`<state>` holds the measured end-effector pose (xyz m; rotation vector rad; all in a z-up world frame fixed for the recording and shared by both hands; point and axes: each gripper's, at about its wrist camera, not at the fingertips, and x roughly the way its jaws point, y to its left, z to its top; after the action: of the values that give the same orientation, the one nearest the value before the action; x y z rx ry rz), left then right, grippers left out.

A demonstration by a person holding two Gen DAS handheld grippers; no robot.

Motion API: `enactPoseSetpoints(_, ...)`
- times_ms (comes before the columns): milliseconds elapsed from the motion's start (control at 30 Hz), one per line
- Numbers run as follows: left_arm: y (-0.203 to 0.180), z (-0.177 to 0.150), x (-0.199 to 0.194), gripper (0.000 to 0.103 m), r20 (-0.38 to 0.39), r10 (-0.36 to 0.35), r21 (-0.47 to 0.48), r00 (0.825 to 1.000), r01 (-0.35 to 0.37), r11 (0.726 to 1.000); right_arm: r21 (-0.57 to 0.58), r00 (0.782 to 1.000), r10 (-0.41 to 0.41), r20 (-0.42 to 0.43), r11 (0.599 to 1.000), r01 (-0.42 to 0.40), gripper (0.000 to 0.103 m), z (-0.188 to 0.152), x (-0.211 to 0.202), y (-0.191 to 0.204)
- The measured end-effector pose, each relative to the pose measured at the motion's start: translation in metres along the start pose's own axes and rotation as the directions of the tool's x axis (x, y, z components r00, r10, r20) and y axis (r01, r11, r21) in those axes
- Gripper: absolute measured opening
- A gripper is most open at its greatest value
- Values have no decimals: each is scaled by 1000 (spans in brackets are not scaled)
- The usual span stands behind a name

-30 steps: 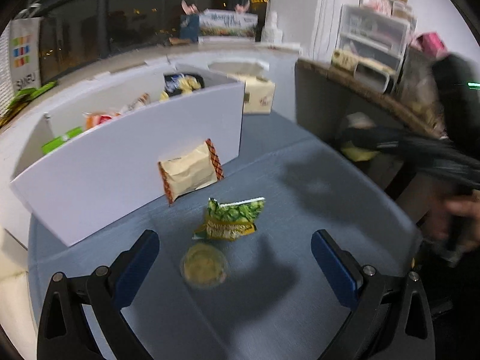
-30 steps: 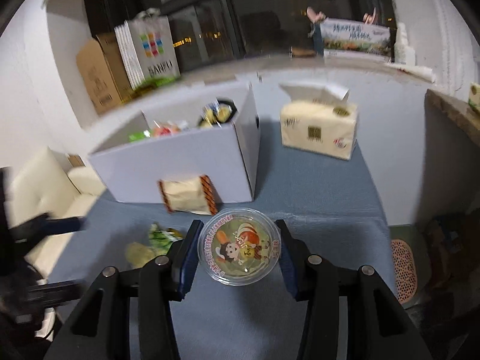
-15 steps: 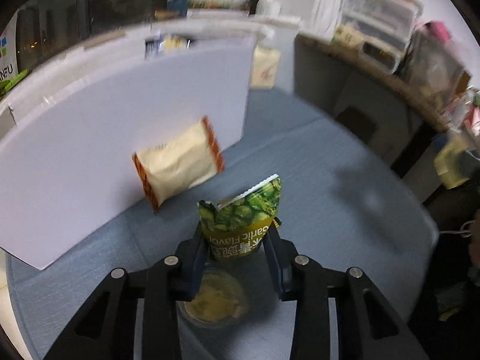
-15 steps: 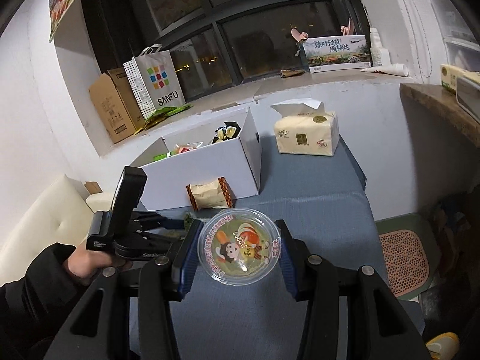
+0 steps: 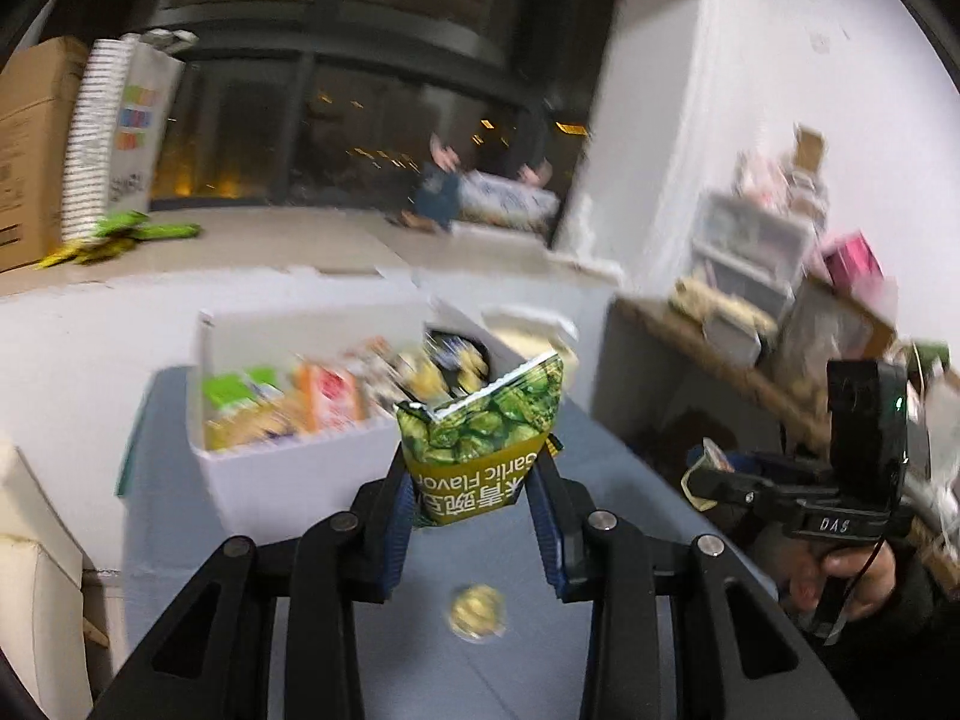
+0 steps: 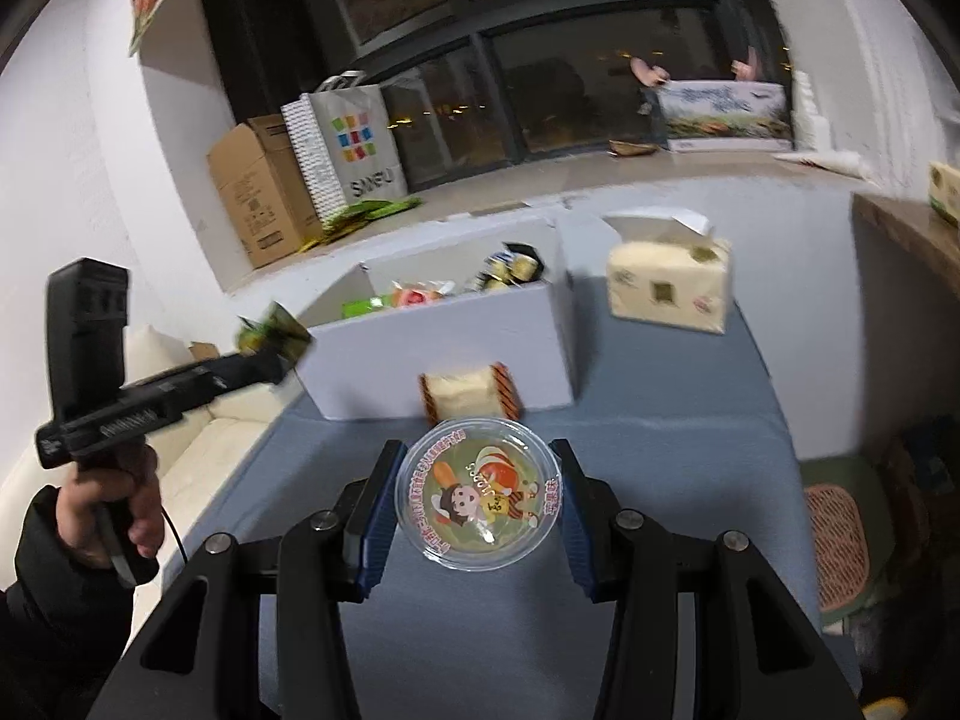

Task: Organize snacks
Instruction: 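Drop the jelly cup and green pea pack into the white box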

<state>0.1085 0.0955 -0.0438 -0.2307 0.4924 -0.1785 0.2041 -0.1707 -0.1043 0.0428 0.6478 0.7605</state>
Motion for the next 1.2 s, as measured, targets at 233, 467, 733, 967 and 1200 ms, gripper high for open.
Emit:
enactPoseSetpoints(233, 44, 39, 1, 39, 80, 30, -109, 996, -22, 994, -44, 995, 93, 34, 995, -91, 51, 64, 32, 27)
enactPoseSetpoints(467, 71, 70, 68, 39, -2, 78, -105, 997, -78, 991, -12, 995, 103, 13, 995, -103, 51, 131, 95, 33)
enactPoseSetpoints(733, 82, 65, 113, 96, -133, 98, -79, 986, -109, 991, 22, 995, 62, -74, 998, -60, 58, 156, 163, 21)
enactPoseSetpoints(967, 83, 66, 96, 103, -101, 88, -122, 991, -100, 987, 53, 997, 63, -49, 997, -61, 103, 155, 153, 14)
enactPoseSetpoints(1200, 67, 67, 79, 103, -84, 119, -88, 989, -126, 988, 1, 997, 60, -38, 998, -60, 103, 154, 137, 28)
